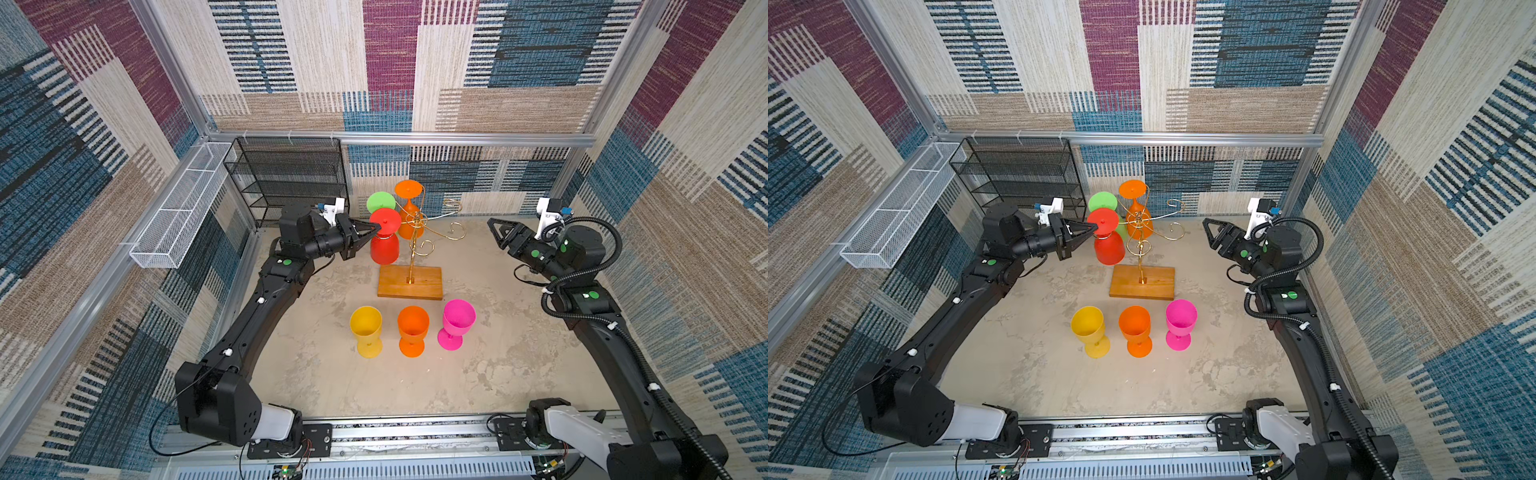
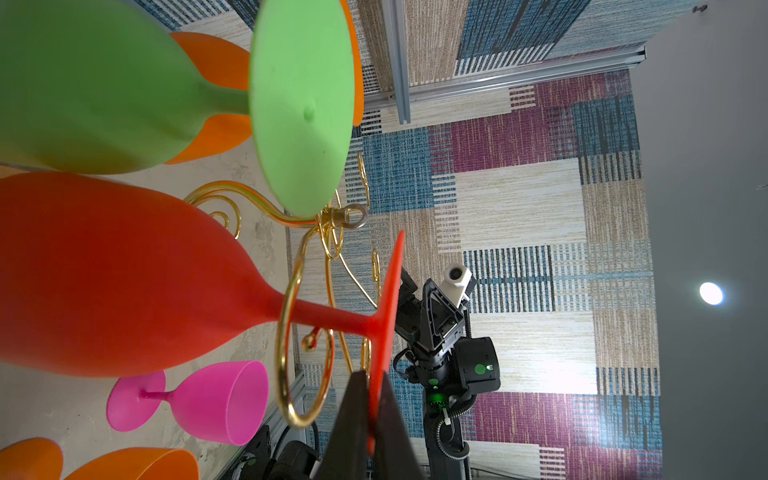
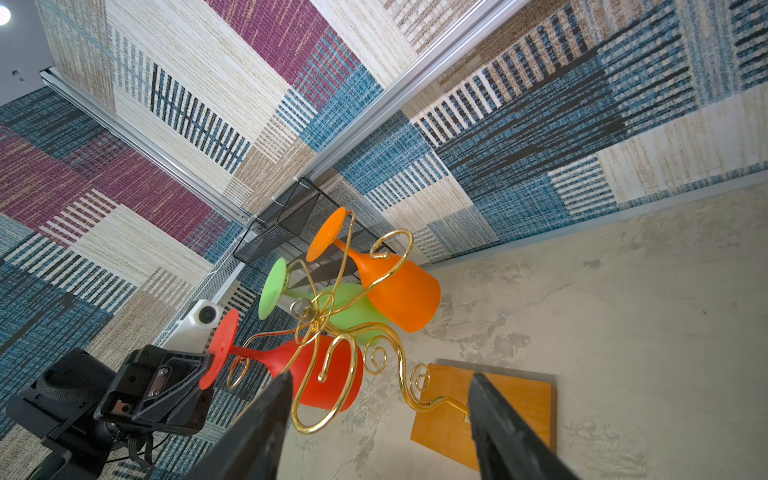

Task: Take the wine glass off the wine glass rack
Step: 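Lift the red glass up off the rack with the left gripper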

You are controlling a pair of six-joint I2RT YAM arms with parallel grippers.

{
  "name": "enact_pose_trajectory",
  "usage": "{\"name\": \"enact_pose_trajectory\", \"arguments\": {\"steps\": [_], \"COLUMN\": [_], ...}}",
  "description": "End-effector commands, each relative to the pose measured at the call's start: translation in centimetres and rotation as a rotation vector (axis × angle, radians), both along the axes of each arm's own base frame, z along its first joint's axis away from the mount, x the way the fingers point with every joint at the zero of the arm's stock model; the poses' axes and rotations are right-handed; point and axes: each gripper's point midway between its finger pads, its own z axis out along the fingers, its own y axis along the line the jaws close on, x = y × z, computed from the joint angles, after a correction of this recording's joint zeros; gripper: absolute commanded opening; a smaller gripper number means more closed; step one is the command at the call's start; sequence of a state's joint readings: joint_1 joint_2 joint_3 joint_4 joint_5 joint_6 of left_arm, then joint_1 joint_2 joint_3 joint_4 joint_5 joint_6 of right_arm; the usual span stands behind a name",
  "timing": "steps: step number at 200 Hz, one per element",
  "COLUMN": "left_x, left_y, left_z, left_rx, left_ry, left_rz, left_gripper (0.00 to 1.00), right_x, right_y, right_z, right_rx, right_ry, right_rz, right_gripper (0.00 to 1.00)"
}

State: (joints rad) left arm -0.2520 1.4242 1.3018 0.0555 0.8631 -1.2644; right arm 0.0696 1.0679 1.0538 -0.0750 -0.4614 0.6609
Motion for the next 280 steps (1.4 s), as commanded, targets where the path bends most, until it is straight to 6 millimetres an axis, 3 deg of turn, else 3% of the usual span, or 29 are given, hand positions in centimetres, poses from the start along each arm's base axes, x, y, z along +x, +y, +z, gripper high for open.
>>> {"name": "enact_pose_trajectory", "arguments": {"steps": [1, 39, 149, 211, 280], "left_x": [-0.3, -0.9, -3.8, -7.7, -13.8], "left_y": [-0.8, -1.7, -1.7, -1.0, -0.1], "left_z": [0.8, 0.5, 1.1, 2.4, 6.5], "left_rx": [-0.009, -0.008, -0.008, -0.024, -0.039], "left_ry": [-0.033, -0.03, -0.027, -0.04, -0.152], "left_rz": [-0.031, -0.07, -0.122, -0.163, -0.286], "left_gripper": [0.0, 0.0, 0.0, 0.0, 0.0], "right_x": [-0.1, -0.2, -0.3, 0.0, 0.4], "right_y": [0.1, 0.0, 0.0, 0.0, 0.4], "right_z": [0.5, 0.5, 0.4, 0.2, 0.5], "right_rx": [-0.005, -0.006, -0.005, -0.001, 0.016], "right_ry": [-0.031, -0.03, -0.028, -0.02, -0.022], "right_rz": [0.009, 0.007, 0.008, 0.009, 0.034], "right_gripper": [0.68, 0.68, 0.68, 0.68, 0.68]}}
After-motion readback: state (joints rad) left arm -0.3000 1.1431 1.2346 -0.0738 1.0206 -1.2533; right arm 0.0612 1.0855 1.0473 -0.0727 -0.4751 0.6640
